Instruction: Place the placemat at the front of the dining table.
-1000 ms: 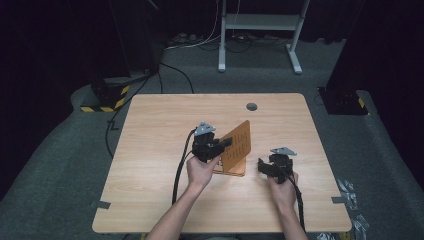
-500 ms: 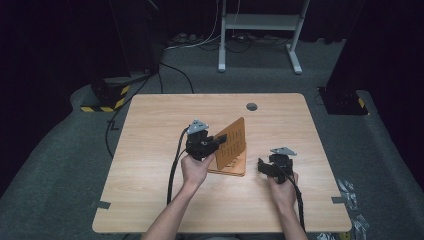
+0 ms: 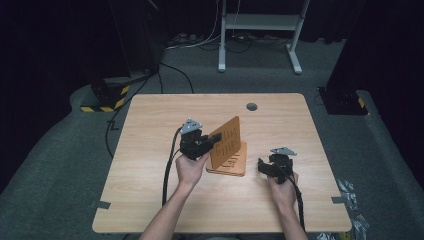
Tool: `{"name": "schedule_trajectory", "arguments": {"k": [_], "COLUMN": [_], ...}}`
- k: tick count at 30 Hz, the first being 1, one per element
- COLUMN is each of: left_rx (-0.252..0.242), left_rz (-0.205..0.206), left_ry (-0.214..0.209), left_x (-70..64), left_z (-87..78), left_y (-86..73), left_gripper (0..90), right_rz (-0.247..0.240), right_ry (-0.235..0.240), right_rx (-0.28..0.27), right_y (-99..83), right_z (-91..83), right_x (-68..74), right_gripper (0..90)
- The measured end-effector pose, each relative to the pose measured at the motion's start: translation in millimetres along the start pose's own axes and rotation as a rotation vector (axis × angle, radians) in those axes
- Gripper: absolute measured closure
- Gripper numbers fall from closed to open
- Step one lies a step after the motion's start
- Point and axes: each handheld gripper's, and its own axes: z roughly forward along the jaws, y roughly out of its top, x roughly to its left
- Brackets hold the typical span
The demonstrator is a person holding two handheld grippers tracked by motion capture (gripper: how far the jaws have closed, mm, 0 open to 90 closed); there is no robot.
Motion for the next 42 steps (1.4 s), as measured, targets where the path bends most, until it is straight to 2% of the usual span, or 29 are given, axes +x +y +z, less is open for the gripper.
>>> {"name": "schedule_trajectory", "arguments": {"k": [12, 37, 42], "left_rx": [-0.018, -0.039, -0.047], "left_rz": [-0.013, -0.01, -0.021], "left_ry": [0.015, 0.045, 0.055], "left_x": [6.1, 13.7, 16.4], "left_z": [-7.5, -21.3, -25.0], "left_y": [0.9, 4.9, 4.8], "left_gripper": [85.8, 85.8, 85.8], "right_rz": [-0.001, -0.004, -0.003], "right_ry": [0.001, 0.001, 0.001], "right_rx": [0.001, 0.002, 0.002], "right_y": [0.0, 0.0, 0.0], "right_z": [-0.1, -0.2, -0.1], "right_x": [-0.1, -0.3, -0.2], "right_gripper": [25.0, 25.0, 25.0]}}
